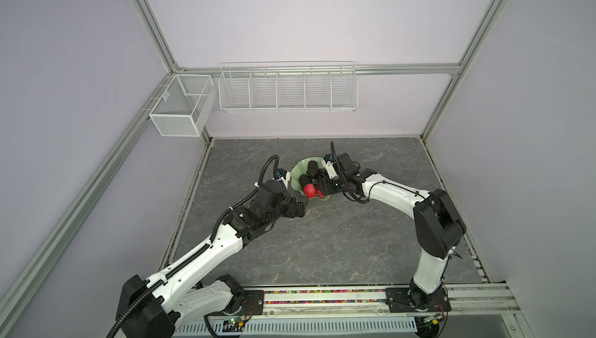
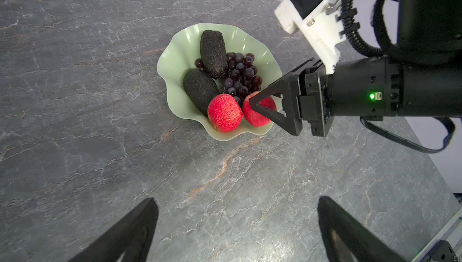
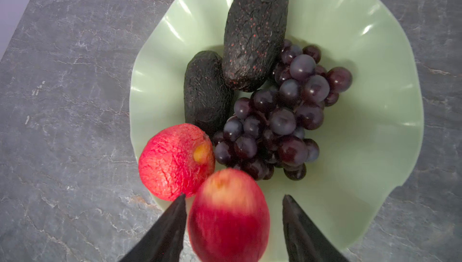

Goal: Place and organize the fake fruits in the fruit bowl

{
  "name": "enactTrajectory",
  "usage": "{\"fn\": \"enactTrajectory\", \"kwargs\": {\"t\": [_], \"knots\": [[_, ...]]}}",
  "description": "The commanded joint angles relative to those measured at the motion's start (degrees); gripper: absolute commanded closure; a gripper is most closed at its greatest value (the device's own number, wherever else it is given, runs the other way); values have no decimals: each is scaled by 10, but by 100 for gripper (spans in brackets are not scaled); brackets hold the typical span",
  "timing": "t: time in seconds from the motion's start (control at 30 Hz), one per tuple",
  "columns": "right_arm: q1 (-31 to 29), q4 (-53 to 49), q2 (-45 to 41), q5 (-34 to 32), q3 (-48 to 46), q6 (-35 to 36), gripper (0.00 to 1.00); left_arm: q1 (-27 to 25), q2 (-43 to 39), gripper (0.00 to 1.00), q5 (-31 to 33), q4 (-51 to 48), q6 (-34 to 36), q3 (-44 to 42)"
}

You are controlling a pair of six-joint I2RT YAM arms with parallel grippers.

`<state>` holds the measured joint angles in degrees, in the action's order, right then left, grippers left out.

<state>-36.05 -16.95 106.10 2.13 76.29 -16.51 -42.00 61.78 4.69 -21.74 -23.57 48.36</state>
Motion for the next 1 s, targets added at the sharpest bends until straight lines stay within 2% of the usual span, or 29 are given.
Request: {"fn": "enactTrajectory", "kwargs": {"t": [0.0,0.17,0.47,0.57,0.67,0.77,0.83,0.87,0.97], "knots": [[3,-8,5,-7,10,12,33,3,-8,1,1,-4,-5,-10],[3,0,-13,-12,1,17,32,3,-8,1,-3,-1,-6,-11],[10,-4,-116,-48,9,49,25,4,6,1,3,27,18,-5],[18,9,-181,-52,-15,52,14,10,25,1,21,27,40,13],[35,45,-275,-78,-89,54,8,13,33,1,73,10,71,46],[74,74,-380,-123,-176,61,1,21,28,1,181,6,100,53],[111,90,-457,-169,-241,78,6,36,20,1,255,20,117,38],[129,95,-496,-196,-274,83,11,52,13,1,276,28,119,26],[180,93,-589,-272,-347,98,11,97,-23,1,309,61,114,-19]]}}
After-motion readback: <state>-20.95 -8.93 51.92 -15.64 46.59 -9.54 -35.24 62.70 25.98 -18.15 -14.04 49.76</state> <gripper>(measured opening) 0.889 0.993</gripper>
